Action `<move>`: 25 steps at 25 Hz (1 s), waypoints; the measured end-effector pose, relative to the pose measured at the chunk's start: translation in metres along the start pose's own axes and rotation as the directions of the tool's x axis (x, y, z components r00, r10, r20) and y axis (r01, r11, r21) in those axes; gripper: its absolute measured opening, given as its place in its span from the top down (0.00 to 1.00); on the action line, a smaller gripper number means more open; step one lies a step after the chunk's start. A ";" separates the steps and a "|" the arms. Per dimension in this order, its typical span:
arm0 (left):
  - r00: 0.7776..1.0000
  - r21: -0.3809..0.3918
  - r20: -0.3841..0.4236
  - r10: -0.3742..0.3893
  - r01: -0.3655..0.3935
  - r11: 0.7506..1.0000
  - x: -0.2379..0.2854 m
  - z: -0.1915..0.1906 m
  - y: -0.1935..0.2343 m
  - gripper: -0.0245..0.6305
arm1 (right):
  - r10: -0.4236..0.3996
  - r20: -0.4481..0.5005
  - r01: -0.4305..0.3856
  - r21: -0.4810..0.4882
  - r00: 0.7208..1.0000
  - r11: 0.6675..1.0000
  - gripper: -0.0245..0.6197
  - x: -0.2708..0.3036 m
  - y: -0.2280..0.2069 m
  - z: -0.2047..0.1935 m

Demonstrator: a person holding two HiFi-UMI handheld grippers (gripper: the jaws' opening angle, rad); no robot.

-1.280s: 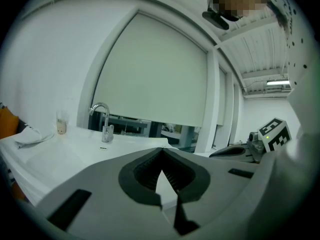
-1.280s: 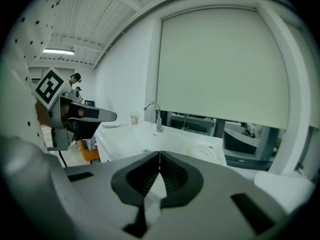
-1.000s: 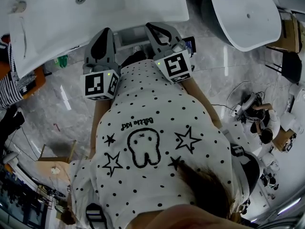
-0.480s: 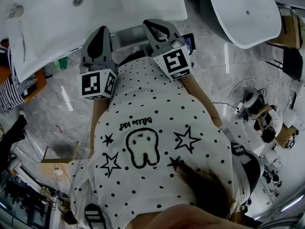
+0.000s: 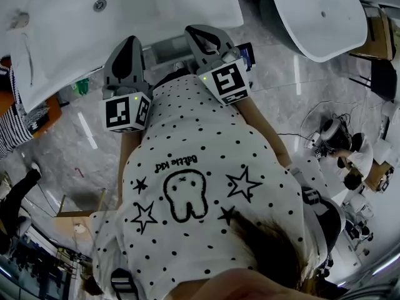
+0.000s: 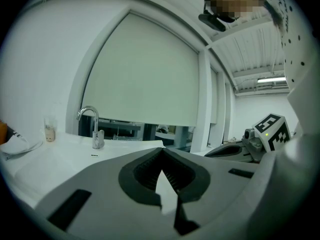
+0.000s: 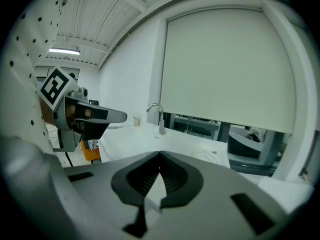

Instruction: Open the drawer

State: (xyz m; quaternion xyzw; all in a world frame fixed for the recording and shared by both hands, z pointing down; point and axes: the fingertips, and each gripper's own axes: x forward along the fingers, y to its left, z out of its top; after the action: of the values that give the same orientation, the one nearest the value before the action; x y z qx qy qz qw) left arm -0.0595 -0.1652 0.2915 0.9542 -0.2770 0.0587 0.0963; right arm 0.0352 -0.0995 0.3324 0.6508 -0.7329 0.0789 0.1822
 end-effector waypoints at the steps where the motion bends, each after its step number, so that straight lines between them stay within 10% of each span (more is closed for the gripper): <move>1: 1.000 -0.004 0.000 0.001 -0.001 1.000 0.000 0.000 0.000 0.96 | -0.002 -0.001 0.002 0.001 1.000 1.000 0.94 0.000 0.000 0.000; 25: 1.000 -0.025 -0.002 0.011 -0.011 1.000 0.002 0.000 0.003 0.96 | -0.035 0.006 0.035 0.006 0.999 0.999 0.94 -0.004 -0.008 0.001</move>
State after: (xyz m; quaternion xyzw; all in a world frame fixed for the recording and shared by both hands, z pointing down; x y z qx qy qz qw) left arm -0.0597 -0.1688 0.2921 0.9513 -0.2830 0.0566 0.1083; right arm 0.0437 -0.0973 0.3293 0.6643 -0.7216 0.0757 0.1795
